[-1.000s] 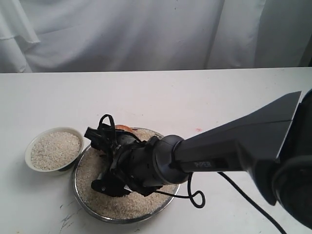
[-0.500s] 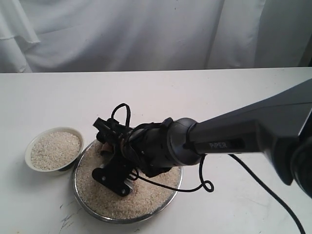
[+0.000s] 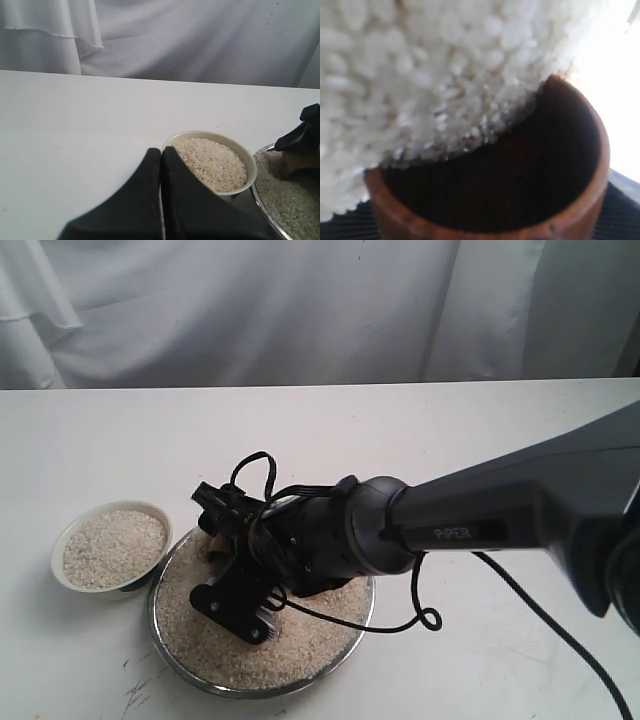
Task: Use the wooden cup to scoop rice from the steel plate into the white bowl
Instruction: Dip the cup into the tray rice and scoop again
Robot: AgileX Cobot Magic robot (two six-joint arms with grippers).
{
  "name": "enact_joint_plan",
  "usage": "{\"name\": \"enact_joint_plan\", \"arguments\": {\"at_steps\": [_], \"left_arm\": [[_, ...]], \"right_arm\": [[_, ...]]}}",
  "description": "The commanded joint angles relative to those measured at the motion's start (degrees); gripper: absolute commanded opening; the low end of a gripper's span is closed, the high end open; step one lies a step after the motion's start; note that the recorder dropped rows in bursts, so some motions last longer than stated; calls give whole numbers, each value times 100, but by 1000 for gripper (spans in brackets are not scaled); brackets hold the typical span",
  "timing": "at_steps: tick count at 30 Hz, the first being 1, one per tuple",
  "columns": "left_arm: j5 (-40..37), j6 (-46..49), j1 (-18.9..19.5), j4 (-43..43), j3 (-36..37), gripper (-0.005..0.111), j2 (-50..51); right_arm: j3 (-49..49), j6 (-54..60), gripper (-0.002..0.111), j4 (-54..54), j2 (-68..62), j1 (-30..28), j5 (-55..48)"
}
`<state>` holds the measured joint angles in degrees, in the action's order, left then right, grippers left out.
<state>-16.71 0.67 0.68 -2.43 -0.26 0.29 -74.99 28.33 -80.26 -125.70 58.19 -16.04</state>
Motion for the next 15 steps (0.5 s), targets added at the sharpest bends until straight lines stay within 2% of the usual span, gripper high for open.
{"name": "enact_joint_plan", "arguments": {"at_steps": [1,15], "left_arm": [[36,-18,-9,-4,26,0,-29],[36,-18,-9,-4,26,0,-29]], "right_arm": [[134,148,0,339,38,-4,84],[426,466,0,501,135,6,84]]}}
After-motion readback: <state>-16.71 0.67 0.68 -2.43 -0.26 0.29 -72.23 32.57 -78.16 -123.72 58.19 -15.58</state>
